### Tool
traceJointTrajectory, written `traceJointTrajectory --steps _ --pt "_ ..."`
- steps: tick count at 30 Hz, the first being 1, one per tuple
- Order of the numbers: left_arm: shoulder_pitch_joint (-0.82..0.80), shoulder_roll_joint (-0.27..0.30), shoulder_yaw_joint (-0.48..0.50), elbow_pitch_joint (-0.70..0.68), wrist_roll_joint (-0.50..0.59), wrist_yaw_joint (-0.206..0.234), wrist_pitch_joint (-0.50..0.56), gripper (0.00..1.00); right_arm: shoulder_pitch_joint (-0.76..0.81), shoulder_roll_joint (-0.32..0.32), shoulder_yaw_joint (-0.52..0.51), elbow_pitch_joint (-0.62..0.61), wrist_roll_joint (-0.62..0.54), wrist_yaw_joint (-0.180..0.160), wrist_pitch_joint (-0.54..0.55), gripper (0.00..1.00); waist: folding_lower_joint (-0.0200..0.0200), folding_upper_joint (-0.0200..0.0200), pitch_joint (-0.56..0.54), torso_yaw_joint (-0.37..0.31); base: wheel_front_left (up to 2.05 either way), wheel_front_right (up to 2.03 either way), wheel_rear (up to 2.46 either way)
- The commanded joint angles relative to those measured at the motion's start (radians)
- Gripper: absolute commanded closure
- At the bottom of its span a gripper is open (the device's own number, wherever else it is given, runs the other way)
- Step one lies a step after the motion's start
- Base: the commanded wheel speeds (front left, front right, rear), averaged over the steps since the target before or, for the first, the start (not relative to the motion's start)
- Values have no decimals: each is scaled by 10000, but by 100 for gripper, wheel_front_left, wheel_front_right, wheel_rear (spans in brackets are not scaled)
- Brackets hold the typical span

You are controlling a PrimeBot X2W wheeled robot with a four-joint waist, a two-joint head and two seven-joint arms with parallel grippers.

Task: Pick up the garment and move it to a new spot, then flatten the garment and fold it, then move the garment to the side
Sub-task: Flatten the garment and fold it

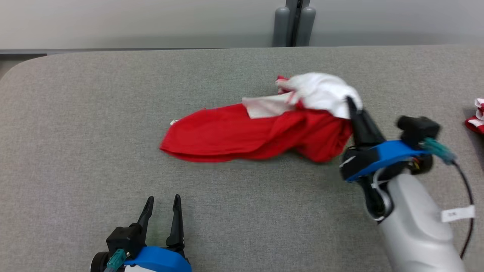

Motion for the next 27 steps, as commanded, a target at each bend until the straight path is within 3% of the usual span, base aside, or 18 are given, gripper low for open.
traceJointTrajectory --steps 1,3,6,8,9,14,20,23,27 --pt "-127 -4 -12 18 -29 -6 -28 0 331 -55 -534 -23 450 -3 -31 100 -1 0 -27 -54 0 0 0" --pt "-105 -4 -15 43 -48 -20 -28 0 476 -44 -1221 143 829 -1 -31 84 -1 0 -53 -122 0 0 0" --pt "-158 -6 -26 55 -77 -30 -28 0 613 -51 -2224 563 1127 -1 -33 74 -1 0 -31 -214 0 0 0" --pt "-214 -3 -20 72 -94 -26 -28 0 788 -61 -2997 956 1219 -1 -33 44 -1 0 -8 -266 0 0 0" --pt "-208 -4 -24 86 -98 -33 -28 0 862 -57 -3332 1104 975 -1 -31 0 -1 0 -2 -294 0 0 0" --pt "-199 -3 -44 150 -78 -42 -28 0 1172 -38 -5308 1573 141 -1 -33 0 -1 0 5 -397 0 0 0" --pt "-150 -3 40 189 -47 -40 -28 0 1424 -47 -6151 868 -777 -1 -31 0 -1 0 -105 -487 0 0 0" --pt "-194 -3 46 193 -64 -62 -28 0 1641 -29 -5460 -116 -1209 -1 -30 0 -1 0 -167 -487 0 0 0" --pt "-252 -5 41 214 -126 -61 -28 0 1991 -24 -3360 -1507 -1482 -1 -31 0 -1 0 -212 -463 0 0 0"
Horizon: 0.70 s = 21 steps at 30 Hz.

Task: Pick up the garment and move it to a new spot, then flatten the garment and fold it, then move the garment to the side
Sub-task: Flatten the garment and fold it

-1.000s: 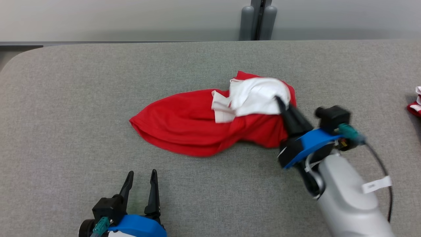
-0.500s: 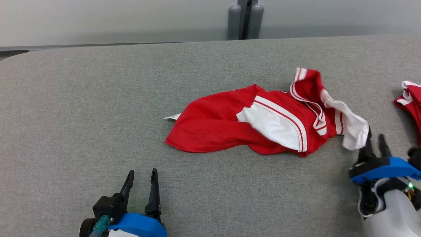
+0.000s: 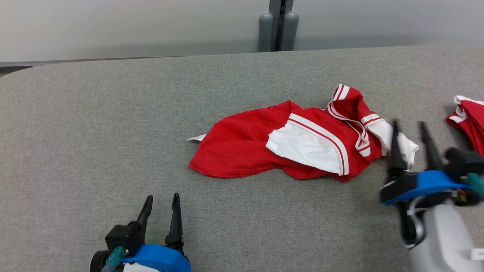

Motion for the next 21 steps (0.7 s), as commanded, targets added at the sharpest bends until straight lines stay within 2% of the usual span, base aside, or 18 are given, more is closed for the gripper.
traceJointTrajectory --steps 1,5,8,11,21 --pt "-97 -1 -3 18 -54 -9 -28 0 264 9 883 -493 -130 1 -30 0 1 0 -23 12 0 0 0" --pt "-6 -3 -129 69 -185 7 -28 0 558 -5 2851 -1075 -651 -1 -27 0 1 0 -56 115 0 0 0" --pt "60 -3 -180 93 -252 40 -28 0 754 -12 3601 -988 -1095 -1 -27 0 1 0 -118 204 0 0 0" --pt "138 -3 -193 98 -326 52 -28 0 964 -59 3857 -719 -1492 -1 -29 0 1 0 -179 269 0 0 0" --pt "327 -3 -106 151 -326 18 -28 0 1715 -385 3277 -362 -2582 1 -27 0 1 0 -298 214 0 0 0"
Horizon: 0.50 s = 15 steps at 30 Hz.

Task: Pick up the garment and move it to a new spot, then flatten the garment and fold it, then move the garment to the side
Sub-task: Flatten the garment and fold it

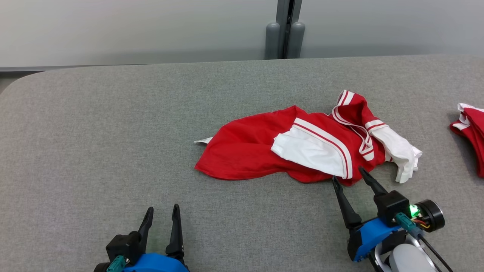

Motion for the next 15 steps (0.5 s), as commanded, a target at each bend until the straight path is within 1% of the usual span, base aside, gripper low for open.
traceJointTrajectory --steps 1,12,13,14,15 --pt "14 -3 -39 9 -13 -32 -28 0 122 -66 -67 95 -244 1 -29 0 0 -1 17 -15 0 0 0" --pt "-158 -3 -176 81 -164 -16 -28 0 -356 55 -419 549 -822 1 -31 0 0 -1 66 182 0 0 0" --pt "-163 -3 -149 86 -158 -27 -28 0 -398 64 -450 560 -852 -1 -29 9 0 -1 62 203 0 0 0" --pt "-153 -3 -134 87 -155 -35 -28 0 -436 73 -474 529 -863 1 -29 52 0 -1 54 218 0 0 0" --pt "-132 -3 -111 93 -148 -50 -28 0 -434 71 -481 518 -881 1 -29 83 0 -1 47 226 0 0 0"
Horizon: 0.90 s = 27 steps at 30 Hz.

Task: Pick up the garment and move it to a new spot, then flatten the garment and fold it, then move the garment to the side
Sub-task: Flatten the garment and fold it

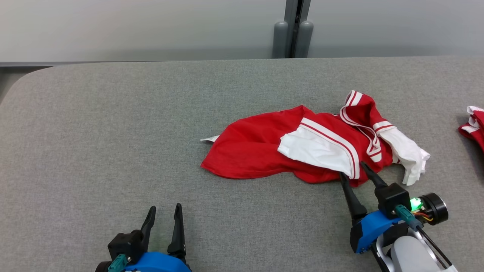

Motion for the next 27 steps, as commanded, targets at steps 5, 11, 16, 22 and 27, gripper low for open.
traceJointTrajectory --steps 5,11,16,22,27 --pt "149 -4 146 40 -54 -76 -28 0 244 -166 -102 -194 109 -1 -29 100 -1 0 -177 -151 0 0 0" --pt "241 -1 116 -1 -91 -139 -28 0 583 -373 -341 -1169 557 -1 -32 100 -1 0 -502 -547 0 0 0" --pt "300 -1 87 -23 -101 -181 -28 0 1161 -792 -745 -2639 1135 1 -31 100 -1 0 -796 -868 0 0 0" --pt "361 -3 -57 38 -181 -197 -28 0 2300 -1339 -1265 -2896 1861 -1 -28 62 -1 0 -965 -1148 0 0 0" --pt "235 -1 -270 140 -205 -211 -28 0 2246 -1460 -1484 -2177 2237 1 -31 0 -1 0 -842 -1276 0 0 0"
